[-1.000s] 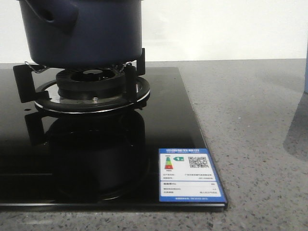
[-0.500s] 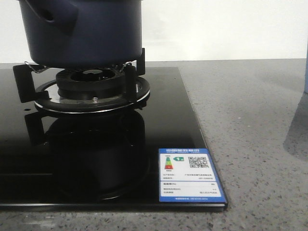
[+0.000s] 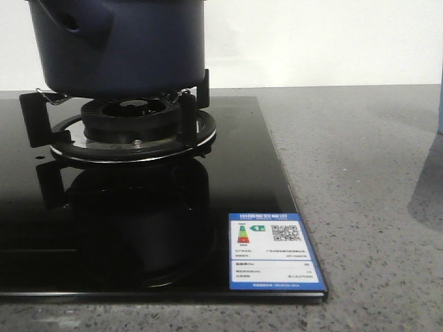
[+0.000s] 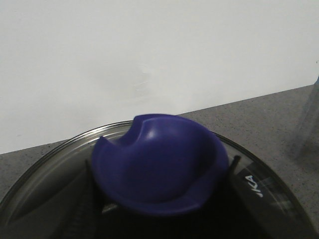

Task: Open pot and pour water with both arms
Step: 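Grasp the blue lid knob with the left gripper and lift the lid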

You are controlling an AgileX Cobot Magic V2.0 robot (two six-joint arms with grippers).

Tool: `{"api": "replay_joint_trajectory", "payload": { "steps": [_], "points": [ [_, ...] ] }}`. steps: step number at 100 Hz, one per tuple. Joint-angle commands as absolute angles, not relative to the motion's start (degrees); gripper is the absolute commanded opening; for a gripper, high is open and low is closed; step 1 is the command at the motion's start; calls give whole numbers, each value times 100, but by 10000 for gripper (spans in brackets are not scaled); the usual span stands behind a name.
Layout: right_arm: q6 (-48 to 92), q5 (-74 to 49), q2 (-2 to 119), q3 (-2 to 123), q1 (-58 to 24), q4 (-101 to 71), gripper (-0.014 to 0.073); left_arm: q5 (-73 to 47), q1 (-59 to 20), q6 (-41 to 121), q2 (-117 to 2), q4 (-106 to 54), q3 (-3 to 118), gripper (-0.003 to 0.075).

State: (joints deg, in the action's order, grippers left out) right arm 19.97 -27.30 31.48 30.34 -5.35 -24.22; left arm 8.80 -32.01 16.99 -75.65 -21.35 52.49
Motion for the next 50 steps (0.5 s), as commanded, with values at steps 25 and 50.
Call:
{"api": "replay_joint_trajectory", "payload": {
  "steps": [25, 50],
  "points": [
    [2056, -2285, 3217, 3248, -550, -2495, 601, 1517, -3020, 1679, -6944, -2128, 5465, 326],
    [2056, -1943, 3217, 3197, -513, -2410, 601, 1369, -2428, 1679, -6334, -2128, 5465, 326]
  ]
}}
